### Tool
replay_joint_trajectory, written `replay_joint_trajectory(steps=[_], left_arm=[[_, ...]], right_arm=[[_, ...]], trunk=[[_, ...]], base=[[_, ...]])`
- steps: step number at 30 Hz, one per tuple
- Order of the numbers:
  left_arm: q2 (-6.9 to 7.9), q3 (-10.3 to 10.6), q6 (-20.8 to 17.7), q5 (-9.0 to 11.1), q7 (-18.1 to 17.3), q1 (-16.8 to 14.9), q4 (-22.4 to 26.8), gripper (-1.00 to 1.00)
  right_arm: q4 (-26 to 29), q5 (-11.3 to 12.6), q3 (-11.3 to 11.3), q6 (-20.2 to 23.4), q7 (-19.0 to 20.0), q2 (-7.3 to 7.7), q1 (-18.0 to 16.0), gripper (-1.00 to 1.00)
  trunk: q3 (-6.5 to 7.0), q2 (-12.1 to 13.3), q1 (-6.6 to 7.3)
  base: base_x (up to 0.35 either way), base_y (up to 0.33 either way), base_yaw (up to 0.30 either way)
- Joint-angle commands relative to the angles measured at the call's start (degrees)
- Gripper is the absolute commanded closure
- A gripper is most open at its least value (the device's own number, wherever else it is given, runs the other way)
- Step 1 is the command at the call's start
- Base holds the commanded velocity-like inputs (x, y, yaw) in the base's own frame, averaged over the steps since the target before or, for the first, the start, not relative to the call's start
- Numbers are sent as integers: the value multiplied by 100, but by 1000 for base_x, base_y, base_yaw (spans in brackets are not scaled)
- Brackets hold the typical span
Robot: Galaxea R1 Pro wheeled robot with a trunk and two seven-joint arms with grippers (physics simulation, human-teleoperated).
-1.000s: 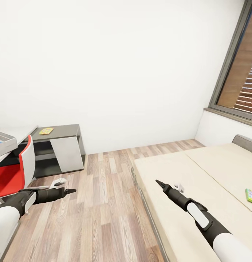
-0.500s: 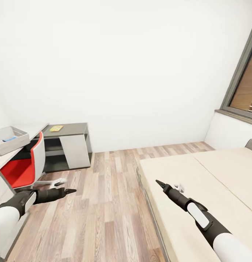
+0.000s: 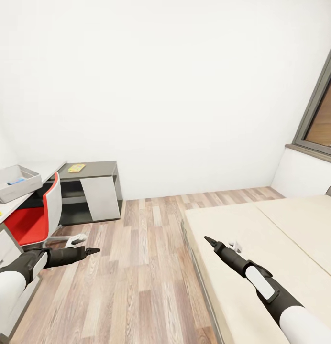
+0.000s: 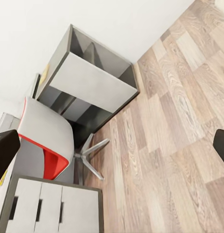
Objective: Put all the toys in the child's room - the three board games (two on the bed and one on the table), the two jigsaw puzzles on the table, and the tennis ball on the table - inside the toy box on the table in the child's room.
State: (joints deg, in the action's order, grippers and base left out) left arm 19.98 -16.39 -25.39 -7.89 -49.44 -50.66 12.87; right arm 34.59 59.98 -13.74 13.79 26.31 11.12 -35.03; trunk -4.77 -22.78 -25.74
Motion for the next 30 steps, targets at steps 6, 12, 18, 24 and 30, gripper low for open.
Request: replay_joint_trajectory(steps=[6,12,18,24,30], left_arm=[[-2,-52,-36,-58,-31,-6,5,-100],[-2,-56,-36,-60,-31,-6,5,-100],[-2,-47,-36,-58,-33,-6,5,-100],[-2,-53,-36,-58,-32,-6,5,-100],[-2,-56,-36,-57,-31,-6,5,-100]], right_arm=[[3,57,-23,18,3,11,-8,-100],[1,57,-23,18,2,8,-6,-100],[1,57,-23,18,2,5,-6,-100],[1,57,-23,18,4,4,-6,-100],[1,57,-23,18,-1,4,-5,-100]], trunk=[[-14,-14,-4],[-14,-14,-4],[-14,-14,-4],[-14,-14,-4],[-14,-14,-4]], base=[[0,-62,105],[0,-12,85],[-49,-35,16],[-52,-39,3],[-10,-8,1]])
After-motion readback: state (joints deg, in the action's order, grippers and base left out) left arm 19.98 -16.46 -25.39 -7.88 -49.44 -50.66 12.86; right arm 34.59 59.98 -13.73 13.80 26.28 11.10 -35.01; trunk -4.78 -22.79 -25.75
